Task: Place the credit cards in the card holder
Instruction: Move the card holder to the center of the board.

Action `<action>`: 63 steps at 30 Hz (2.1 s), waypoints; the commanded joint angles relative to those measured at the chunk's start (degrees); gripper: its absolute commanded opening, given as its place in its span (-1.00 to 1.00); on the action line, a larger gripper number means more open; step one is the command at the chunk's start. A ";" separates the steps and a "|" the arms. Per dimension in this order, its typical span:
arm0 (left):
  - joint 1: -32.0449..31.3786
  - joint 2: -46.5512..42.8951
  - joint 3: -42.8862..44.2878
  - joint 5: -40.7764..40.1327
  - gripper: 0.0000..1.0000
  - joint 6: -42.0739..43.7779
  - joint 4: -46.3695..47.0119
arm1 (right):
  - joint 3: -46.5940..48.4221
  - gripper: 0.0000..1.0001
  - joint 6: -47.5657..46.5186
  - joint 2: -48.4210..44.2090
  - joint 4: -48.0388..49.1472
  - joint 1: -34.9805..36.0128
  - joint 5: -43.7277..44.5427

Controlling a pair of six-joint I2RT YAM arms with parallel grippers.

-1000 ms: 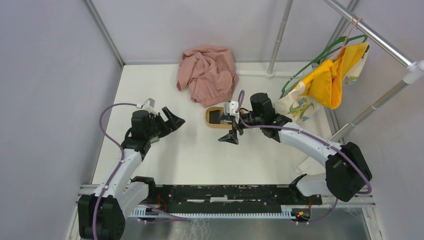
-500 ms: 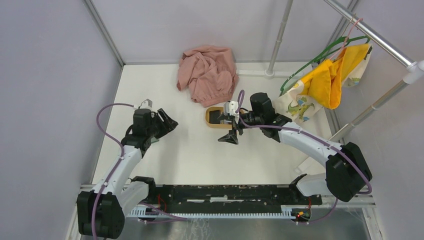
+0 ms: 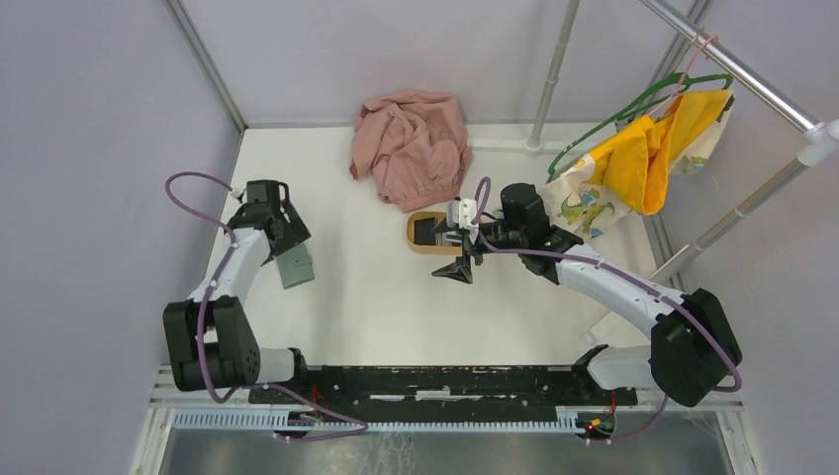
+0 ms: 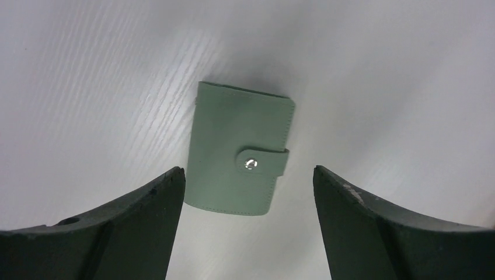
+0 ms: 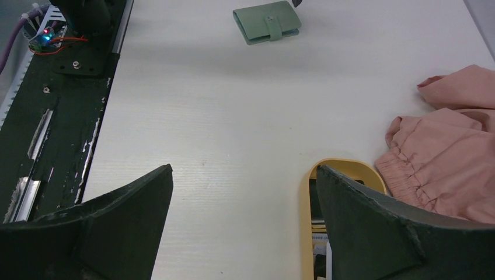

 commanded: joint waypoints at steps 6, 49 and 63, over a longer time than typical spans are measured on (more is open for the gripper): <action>8.04 10.71 2.10 8.26 0.69 4.44 -0.09 | -1.11 0.96 1.58 -2.21 4.21 -0.21 -1.32; -27.57 -27.28 -5.25 15.28 0.71 -23.29 5.31 | -5.77 0.96 -4.62 -6.09 4.76 -3.37 -10.87; -29.78 -25.43 24.20 15.06 0.96 -39.26 -5.45 | -4.29 0.96 -3.20 -3.71 2.96 -8.40 -15.30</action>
